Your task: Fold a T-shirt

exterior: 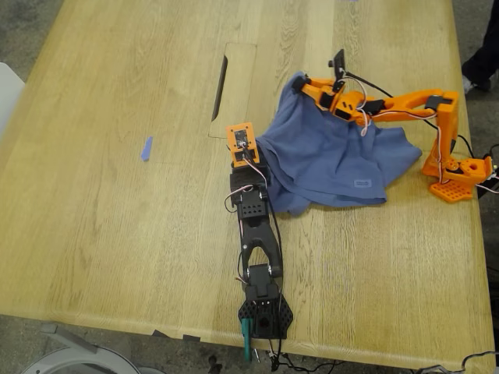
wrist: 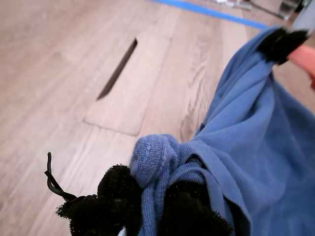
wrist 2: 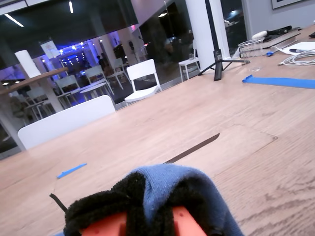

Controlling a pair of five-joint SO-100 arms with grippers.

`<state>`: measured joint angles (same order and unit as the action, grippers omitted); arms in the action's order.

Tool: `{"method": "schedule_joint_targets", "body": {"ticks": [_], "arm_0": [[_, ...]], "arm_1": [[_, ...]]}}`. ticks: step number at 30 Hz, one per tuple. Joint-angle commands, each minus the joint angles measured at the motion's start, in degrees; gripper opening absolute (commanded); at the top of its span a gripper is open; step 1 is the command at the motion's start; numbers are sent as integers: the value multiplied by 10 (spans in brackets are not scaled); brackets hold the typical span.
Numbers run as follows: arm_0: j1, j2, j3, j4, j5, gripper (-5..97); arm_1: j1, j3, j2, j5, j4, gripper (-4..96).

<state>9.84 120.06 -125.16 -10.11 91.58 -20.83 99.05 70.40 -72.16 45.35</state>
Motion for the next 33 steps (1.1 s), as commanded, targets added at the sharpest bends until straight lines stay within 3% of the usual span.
{"method": "schedule_joint_targets", "body": {"ticks": [1, 12, 17, 22, 33], "arm_0": [[30, 21, 15, 62, -5, -1], [54, -45, 7, 161, -4, -1], [63, -57, 4, 182, -4, -1], [71, -83, -11, 227, -7, -1], [119, -171, 17, 393, -20, -1]], "arm_1": [[-11, -97, -25, -2, 0, 41], [-24, -522, -286, 2, -148, 39], [-25, -1066, -598, 5, -411, 42], [-33, -979, -538, 3, -360, 40], [-74, -1006, -529, -12, -352, 37]]}}
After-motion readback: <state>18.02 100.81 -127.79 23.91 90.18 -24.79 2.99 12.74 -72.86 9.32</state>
